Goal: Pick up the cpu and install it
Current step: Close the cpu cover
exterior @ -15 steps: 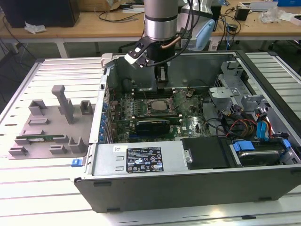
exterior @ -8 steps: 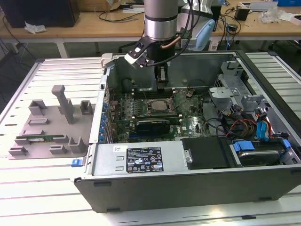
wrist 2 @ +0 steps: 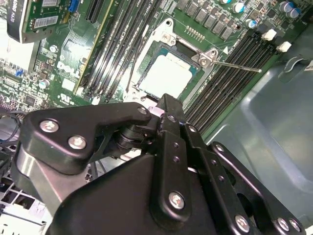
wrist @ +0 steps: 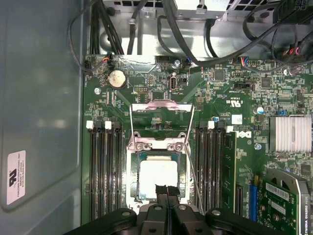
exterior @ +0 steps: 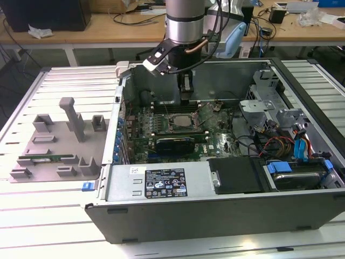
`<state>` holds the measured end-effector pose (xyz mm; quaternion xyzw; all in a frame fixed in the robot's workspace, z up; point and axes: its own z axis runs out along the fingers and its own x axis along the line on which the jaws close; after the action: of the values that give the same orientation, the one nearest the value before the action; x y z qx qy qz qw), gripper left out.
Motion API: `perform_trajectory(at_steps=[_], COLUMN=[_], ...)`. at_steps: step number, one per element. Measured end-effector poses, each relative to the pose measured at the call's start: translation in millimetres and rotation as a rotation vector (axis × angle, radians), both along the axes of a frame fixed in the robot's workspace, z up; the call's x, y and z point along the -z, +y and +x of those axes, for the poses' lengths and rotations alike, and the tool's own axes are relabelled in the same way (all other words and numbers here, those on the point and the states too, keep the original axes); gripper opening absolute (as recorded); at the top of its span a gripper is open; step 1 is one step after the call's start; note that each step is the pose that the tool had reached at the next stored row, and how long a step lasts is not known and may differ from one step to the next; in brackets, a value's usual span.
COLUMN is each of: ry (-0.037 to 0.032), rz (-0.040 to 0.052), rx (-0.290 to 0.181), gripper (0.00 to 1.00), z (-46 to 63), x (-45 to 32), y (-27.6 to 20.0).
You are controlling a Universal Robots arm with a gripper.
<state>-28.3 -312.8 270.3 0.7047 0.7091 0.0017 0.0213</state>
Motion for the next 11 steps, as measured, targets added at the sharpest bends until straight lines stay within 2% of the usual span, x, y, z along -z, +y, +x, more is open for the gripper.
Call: perform_trajectory(at_steps=[3,5,8,11], ry=[-0.0002,-0.0002,-0.0001,-0.0001], rz=[0.0001,0.0003,0.0001,0.0001], rx=[0.0,0.0,0.0,0.0], gripper=[0.11,0.11,0.11,0.11], z=[9.6,20.7,31.6,39.5], x=[0.1,0.1,0.1,0.1], y=[0.0,0.0,0.0,0.0])
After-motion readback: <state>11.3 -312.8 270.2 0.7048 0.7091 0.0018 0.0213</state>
